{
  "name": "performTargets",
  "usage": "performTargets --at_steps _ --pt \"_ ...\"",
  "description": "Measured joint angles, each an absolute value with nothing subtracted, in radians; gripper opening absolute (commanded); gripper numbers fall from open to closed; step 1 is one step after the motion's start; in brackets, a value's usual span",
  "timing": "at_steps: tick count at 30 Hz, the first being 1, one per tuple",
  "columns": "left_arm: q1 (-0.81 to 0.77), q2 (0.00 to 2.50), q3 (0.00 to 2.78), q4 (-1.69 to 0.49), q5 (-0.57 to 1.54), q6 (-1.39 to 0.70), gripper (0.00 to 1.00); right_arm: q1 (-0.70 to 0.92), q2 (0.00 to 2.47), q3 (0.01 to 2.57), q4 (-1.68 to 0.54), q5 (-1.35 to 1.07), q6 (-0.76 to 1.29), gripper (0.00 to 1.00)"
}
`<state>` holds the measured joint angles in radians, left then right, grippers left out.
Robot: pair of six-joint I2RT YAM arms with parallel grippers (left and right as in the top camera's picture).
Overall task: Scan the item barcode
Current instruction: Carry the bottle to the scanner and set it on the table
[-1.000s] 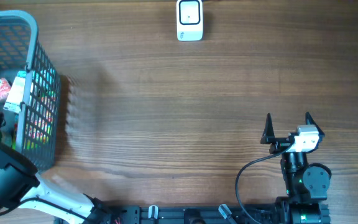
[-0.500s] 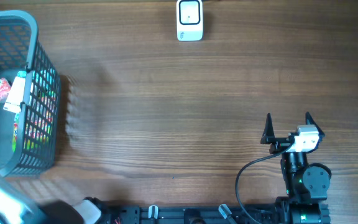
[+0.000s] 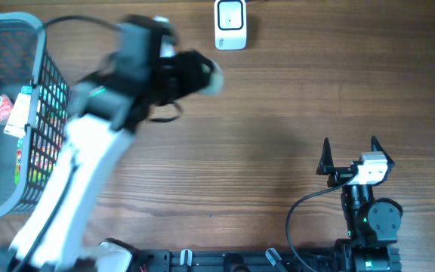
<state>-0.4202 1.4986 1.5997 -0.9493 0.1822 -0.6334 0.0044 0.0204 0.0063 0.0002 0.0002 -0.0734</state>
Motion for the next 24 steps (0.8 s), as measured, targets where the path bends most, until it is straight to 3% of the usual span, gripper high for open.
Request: performTargets --at_steps 4,9,16,19,24 --pt "-0.548 1.749 1.596 -0.923 0.138 -0.443 0.65 0.004 0.02 0.006 0.0 0.0 -0.073 1.0" --pt "-0.582 1.912 1.594 -0.905 0.123 -0.164 0.66 0.004 0.02 0.006 0.0 0.0 -0.073 1.0" --pt "-0.582 1.915 1.593 -0.886 0.104 -0.004 0.66 0.004 0.02 0.006 0.0 0.0 -0.073 1.0" --pt "-0.593 1.94 1.592 -0.882 0.101 0.019 0.71 0.004 0.02 0.006 0.0 0.0 -0.073 1.0" --pt "-0.719 2.026 1.592 -0.813 0.094 0.048 0.71 0.004 0.02 0.006 0.0 0.0 -0.073 1.0"
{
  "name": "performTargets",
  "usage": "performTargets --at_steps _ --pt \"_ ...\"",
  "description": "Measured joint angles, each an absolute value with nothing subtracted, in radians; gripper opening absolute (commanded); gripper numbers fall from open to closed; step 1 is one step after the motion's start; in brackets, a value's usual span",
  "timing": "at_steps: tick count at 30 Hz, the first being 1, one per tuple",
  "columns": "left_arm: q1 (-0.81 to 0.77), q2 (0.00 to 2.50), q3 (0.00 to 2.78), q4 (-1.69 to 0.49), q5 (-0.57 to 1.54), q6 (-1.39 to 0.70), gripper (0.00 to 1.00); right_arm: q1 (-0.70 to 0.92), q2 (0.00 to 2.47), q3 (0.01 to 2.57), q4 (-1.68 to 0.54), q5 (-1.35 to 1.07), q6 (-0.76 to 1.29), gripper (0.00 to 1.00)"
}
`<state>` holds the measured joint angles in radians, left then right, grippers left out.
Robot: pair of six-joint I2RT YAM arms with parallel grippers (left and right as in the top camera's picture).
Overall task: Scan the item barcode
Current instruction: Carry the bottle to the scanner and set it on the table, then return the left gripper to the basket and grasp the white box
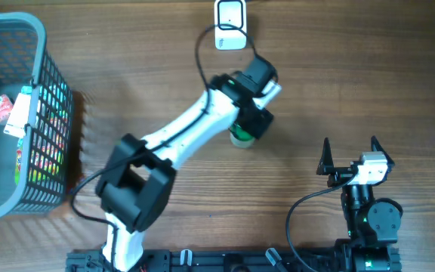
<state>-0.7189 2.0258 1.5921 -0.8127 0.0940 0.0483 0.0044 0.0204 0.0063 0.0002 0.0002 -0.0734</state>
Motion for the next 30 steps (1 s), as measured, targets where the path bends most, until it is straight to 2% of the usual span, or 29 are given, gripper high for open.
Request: performTargets --at_steps 2,3,6,10,13,17,19,22,24,30 --pt "-0.75 2.053 1.592 -0.805 0.086 0.053 0.79 0.004 0.02 0.006 0.0 0.0 -0.073 1.0" --pt "-0.756 2.061 1.591 -0.802 0.078 0.057 1.0 0.004 0.02 0.006 0.0 0.0 -0.073 1.0" --pt "-0.738 2.062 1.597 -0.805 0.07 0.05 1.0 0.004 0.02 0.006 0.0 0.0 -0.073 1.0" --pt "-0.685 2.014 1.769 -0.869 0.063 0.031 1.0 0.004 0.02 0.006 0.0 0.0 -0.073 1.0" --pt "-0.61 1.813 1.971 -0.929 -0.011 -0.027 1.0 0.004 0.02 0.006 0.0 0.0 -0.073 1.0" --pt "-0.286 1.547 2.028 -1.045 -0.193 -0.272 1.0 0.004 0.02 0.006 0.0 0.0 -0.073 1.0" --pt "0.078 1.465 2.031 -1.202 -0.234 -0.513 1.0 0.004 0.02 0.006 0.0 0.001 -0.073 1.0" --pt "0.395 1.482 2.027 -1.348 -0.134 -0.609 1.0 0.006 0.02 0.006 0.001 0.0 -0.073 1.0" --pt "0.591 1.528 2.013 -1.407 -0.112 -0.59 1.0 0.006 0.02 0.006 0.0 0.0 -0.073 1.0" --pt "0.67 1.675 1.893 -1.369 -0.088 -0.498 1.0 0.006 0.02 0.006 0.0 0.0 -0.073 0.99"
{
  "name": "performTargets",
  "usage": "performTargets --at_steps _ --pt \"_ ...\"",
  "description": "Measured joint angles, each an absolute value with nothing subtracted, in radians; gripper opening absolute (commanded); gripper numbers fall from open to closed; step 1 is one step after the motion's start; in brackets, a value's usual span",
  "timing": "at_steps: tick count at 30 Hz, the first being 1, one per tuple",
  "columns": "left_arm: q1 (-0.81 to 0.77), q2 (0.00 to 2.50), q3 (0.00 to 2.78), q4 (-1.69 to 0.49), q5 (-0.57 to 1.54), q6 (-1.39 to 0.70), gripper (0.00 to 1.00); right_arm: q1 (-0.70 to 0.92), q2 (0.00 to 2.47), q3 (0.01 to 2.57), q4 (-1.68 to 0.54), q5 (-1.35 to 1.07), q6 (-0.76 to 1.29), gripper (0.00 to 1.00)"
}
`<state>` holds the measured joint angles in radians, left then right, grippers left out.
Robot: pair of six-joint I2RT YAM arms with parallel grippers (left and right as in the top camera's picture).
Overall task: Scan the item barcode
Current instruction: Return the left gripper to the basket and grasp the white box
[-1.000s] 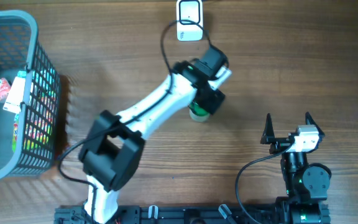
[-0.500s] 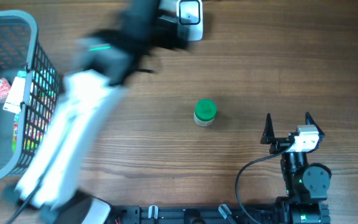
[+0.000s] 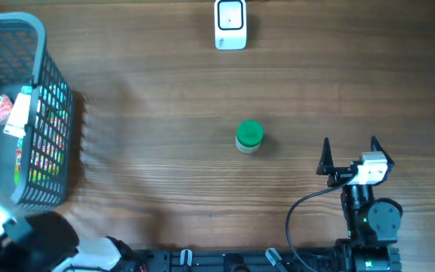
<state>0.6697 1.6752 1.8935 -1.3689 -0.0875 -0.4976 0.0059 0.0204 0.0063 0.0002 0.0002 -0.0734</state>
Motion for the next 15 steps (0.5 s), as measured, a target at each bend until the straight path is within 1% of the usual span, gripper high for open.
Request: performTargets --at_steps 4,8,11,15 --pt "0.67 1.793 1.765 -1.275 -0.061 -0.49 1.0 0.006 0.02 0.006 0.0 0.0 -0.073 1.0" --pt "0.669 1.845 1.683 -1.166 0.052 -0.485 1.0 0.006 0.02 0.006 0.0 0.0 -0.073 1.0" --pt "0.666 1.847 1.651 -1.102 0.071 -0.395 1.0 0.006 0.02 0.006 0.0 0.0 -0.073 1.0" --pt "0.658 1.848 1.648 -1.068 0.013 -0.294 1.0 0.006 0.02 0.006 0.0 0.0 -0.073 1.0"
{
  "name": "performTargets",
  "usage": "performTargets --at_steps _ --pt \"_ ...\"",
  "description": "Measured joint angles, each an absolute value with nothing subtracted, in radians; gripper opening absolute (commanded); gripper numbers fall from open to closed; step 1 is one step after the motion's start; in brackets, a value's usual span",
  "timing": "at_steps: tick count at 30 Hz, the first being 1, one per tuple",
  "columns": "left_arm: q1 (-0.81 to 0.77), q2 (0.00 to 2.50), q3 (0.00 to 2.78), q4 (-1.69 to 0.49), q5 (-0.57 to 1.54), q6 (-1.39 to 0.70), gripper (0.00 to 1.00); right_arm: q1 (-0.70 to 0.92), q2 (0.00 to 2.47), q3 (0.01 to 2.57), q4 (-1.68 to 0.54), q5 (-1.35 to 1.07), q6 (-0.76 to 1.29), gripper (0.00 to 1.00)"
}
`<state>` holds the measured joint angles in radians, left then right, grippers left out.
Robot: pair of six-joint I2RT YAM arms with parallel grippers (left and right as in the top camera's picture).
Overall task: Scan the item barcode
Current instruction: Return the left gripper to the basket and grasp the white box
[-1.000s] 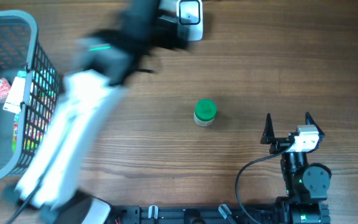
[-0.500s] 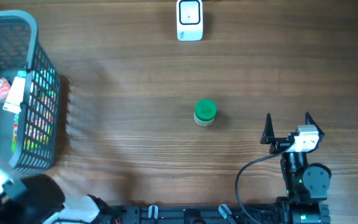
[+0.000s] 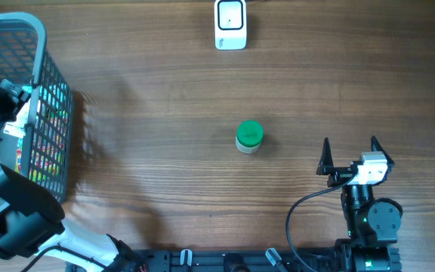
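A small jar with a green lid [image 3: 249, 137] stands upright on the wooden table [image 3: 165, 174], with no gripper near it. The white barcode scanner [image 3: 230, 24] sits at the far edge, well beyond the jar. My left arm reaches up along the left edge. Its gripper [image 3: 7, 94] is down over the grey wire basket [image 3: 50, 91], among the packets, and its fingers are hard to make out. My right gripper [image 3: 350, 145] rests open at the near right, fingers pointing away, nothing between them.
The basket holds several colourful packets, among them a red and white packet [image 3: 1, 110]. A black cable [image 3: 308, 208] loops by the right arm's base. The left arm's dark elbow [image 3: 17, 219] hangs over the near left corner.
My left arm was a blur at the near left corner; now its gripper is over the inside of the basket. The jar, the scanner and the right arm have not moved.
First my left gripper was blurred with a pale item, left of the scanner. Then it stood over the green-lidded jar in the middle of the table. Then the jar stood alone, with the arm back at the near left. Now the gripper is in the basket.
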<state>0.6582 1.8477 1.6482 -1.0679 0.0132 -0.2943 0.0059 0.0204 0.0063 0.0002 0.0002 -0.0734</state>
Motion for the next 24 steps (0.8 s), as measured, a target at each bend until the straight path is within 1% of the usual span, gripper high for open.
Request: performTargets --at_steps 7,10,13,17,24 --pt "0.634 1.955 1.648 -1.049 -0.027 -0.062 1.0 0.006 0.02 0.006 0.0 0.0 -0.073 1.0" --pt "0.597 2.017 1.646 -1.049 -0.033 0.092 1.0 0.006 0.02 0.006 0.0 0.0 -0.073 1.0" --pt "0.561 2.029 1.645 -1.026 -0.094 0.207 1.0 0.006 0.02 0.006 0.0 0.0 -0.073 1.0" --pt "0.524 2.029 1.645 -0.979 -0.265 0.289 1.0 0.006 0.02 0.006 0.0 0.0 -0.073 1.0" --pt "0.525 2.03 1.645 -0.91 -0.332 0.329 1.0 0.006 0.02 0.006 0.0 0.0 -0.073 1.0"
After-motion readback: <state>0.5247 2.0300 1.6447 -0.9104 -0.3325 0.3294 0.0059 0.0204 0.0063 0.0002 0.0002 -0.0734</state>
